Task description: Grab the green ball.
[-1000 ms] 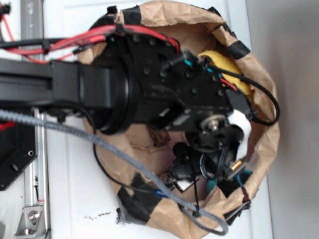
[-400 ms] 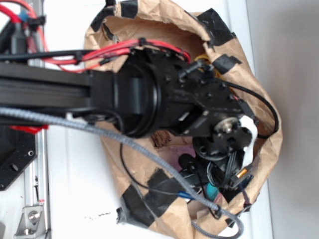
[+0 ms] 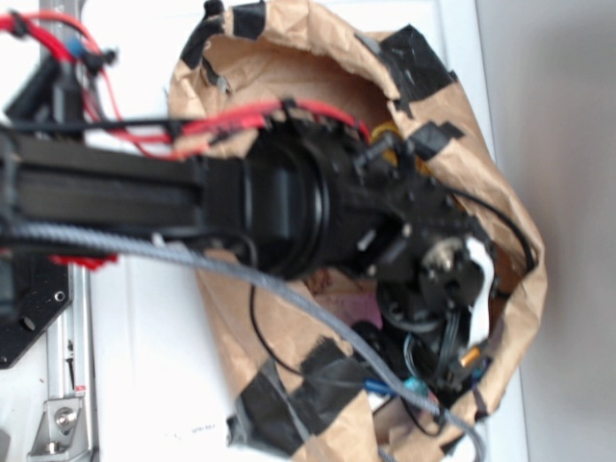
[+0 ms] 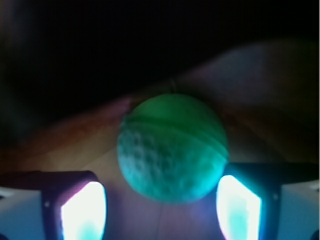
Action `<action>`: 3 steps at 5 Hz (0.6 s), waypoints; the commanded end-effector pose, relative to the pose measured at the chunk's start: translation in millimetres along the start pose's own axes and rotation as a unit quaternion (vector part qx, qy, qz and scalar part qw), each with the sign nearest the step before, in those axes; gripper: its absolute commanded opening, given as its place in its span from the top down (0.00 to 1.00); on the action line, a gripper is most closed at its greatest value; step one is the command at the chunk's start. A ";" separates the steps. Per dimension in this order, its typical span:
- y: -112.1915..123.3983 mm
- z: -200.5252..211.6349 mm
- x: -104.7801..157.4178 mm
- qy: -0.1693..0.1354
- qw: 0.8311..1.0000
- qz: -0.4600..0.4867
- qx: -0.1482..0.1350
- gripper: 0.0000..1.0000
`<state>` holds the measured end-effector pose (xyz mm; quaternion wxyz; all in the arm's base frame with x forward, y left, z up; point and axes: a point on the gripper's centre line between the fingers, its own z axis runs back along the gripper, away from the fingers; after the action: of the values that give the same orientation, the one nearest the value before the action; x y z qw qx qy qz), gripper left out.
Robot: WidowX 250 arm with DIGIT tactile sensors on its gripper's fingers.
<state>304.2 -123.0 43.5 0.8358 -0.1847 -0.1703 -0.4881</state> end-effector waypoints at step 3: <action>15.3 24.0 -1.2 -0.015 0.997 0.024 0.068 1.00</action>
<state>308.4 -105.0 39.4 0.8574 -0.1523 -0.1812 -0.4570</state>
